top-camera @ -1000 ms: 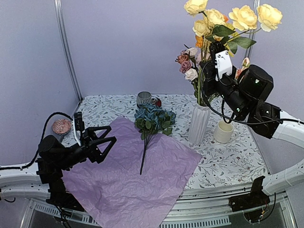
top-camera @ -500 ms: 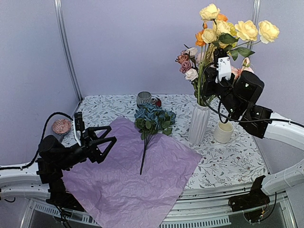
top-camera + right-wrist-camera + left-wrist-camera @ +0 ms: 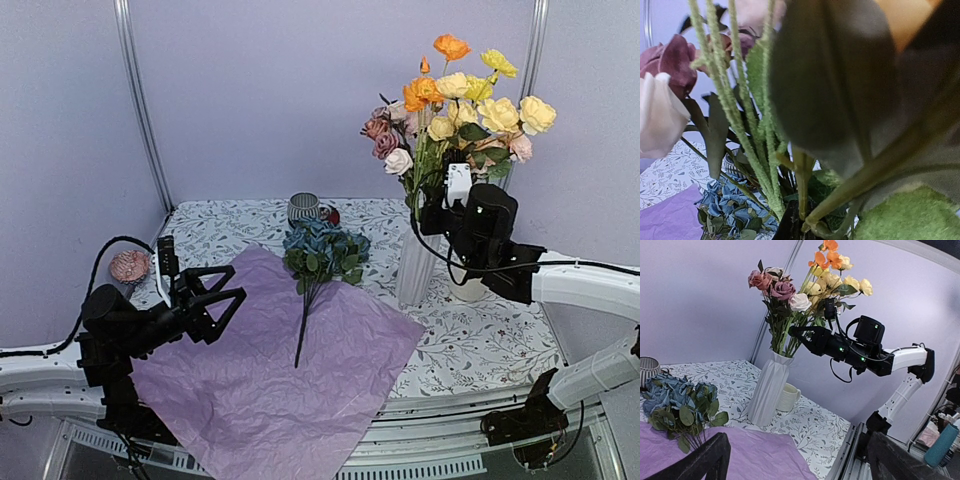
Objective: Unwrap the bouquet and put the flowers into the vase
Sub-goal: Place the fake flower in the vase.
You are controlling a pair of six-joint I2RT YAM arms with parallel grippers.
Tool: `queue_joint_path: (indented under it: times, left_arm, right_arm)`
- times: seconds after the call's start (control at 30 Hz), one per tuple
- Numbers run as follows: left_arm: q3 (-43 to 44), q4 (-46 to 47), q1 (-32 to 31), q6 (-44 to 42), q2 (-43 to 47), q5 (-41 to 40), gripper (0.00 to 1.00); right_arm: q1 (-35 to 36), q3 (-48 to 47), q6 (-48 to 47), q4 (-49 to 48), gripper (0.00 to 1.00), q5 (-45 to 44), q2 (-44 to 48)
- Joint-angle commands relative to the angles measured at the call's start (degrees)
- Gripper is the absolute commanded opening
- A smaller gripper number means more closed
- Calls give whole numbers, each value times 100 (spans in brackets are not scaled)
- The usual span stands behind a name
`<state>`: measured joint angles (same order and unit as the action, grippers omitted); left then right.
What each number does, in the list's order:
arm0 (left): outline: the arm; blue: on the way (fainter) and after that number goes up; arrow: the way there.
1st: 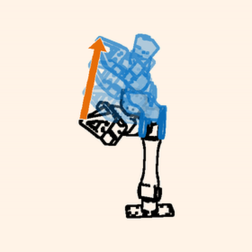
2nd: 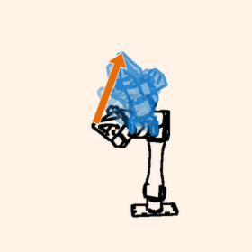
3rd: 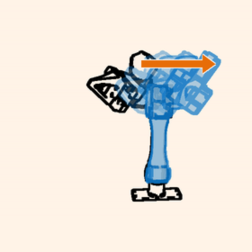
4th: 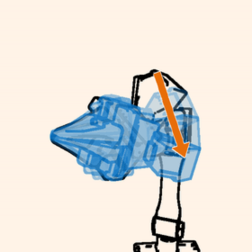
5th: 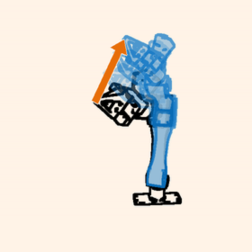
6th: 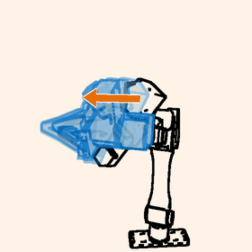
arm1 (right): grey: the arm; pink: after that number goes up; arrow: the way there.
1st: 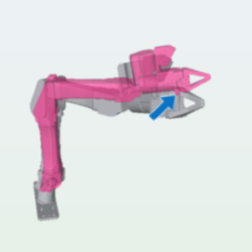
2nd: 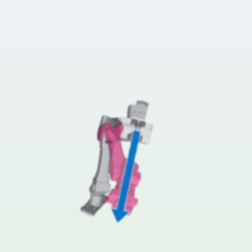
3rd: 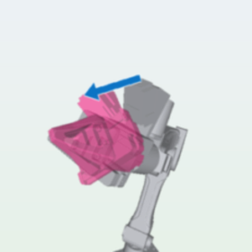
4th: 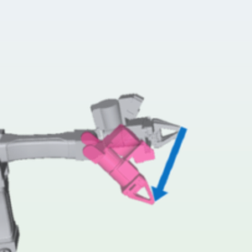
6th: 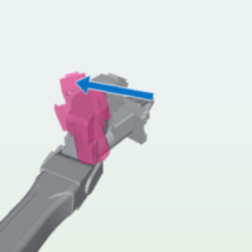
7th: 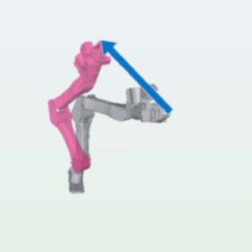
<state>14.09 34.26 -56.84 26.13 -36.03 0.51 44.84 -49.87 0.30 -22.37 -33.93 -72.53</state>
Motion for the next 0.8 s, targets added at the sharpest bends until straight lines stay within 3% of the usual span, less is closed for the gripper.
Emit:
queue_joint_path:
  times: [0.0,0.07,0.17,0.43,0.63,0.77]
  left_arm:
    - [15,-95,-41,-22,-60,-118,98]
    - [23,-97,-41,-2,-121,-151,98]
    - [49,-95,-40,29,-226,-153,98]
    - [161,-204,-38,123,-530,-322,98]
    - [466,-611,-45,332,-1148,-651,98]
    - [836,-1079,-36,481,-1684,-896,95]
  right_arm:
    - [-48,-36,619,424,9,-387,-209]
    - [-52,-94,722,591,15,-473,-287]
    - [-51,-173,843,863,37,-427,-287]
    - [-49,-11,1295,1507,45,367,184]
    - [-18,210,1465,2115,53,1645,687]
    - [269,272,1368,2539,57,1563,966]
